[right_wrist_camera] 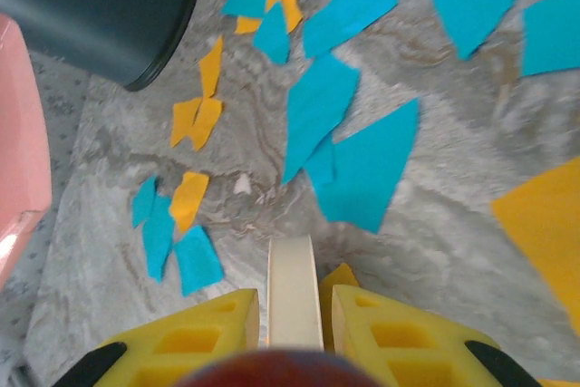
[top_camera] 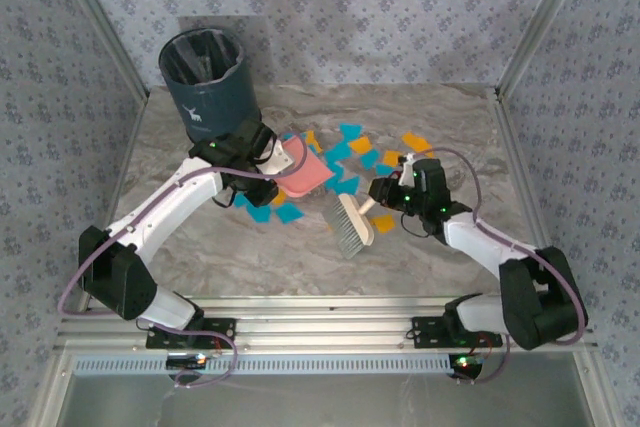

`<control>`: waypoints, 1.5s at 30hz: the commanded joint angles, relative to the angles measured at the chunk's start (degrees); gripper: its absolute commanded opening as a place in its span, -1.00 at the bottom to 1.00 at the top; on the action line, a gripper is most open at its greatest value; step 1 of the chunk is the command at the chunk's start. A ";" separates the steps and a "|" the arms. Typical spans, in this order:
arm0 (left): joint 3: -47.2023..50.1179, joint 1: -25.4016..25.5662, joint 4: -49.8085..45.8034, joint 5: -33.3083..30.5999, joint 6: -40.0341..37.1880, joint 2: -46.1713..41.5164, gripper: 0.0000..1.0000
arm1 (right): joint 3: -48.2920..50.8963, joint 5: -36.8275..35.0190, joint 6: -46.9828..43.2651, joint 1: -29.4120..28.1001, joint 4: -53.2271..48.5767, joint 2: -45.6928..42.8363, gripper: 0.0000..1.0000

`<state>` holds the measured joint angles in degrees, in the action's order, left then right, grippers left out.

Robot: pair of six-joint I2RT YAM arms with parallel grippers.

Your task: Sweep away the paper scraps from the table

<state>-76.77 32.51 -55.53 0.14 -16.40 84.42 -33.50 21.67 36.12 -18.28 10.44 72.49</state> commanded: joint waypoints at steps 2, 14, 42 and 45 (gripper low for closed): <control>-0.09 0.27 -0.90 -0.14 -0.21 -0.85 -1.00 | 1.94 -5.69 -3.81 2.81 -7.03 -6.63 -1.00; -0.09 0.63 -1.29 -0.14 -0.40 -0.65 -1.00 | 5.87 -12.86 -4.65 7.74 -12.21 -20.72 -1.00; 0.88 12.82 -5.62 7.62 -6.73 4.30 -1.00 | 0.65 -21.51 -20.09 10.91 -22.08 -36.87 -1.00; -0.82 13.97 -6.61 6.86 -6.12 7.43 -1.00 | -0.10 -25.32 -22.83 10.48 -22.77 -37.51 -1.00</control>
<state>-73.78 45.56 -59.00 6.81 -22.02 89.60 -31.09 2.22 17.96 -7.38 -11.94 36.03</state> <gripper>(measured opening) 0.278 0.264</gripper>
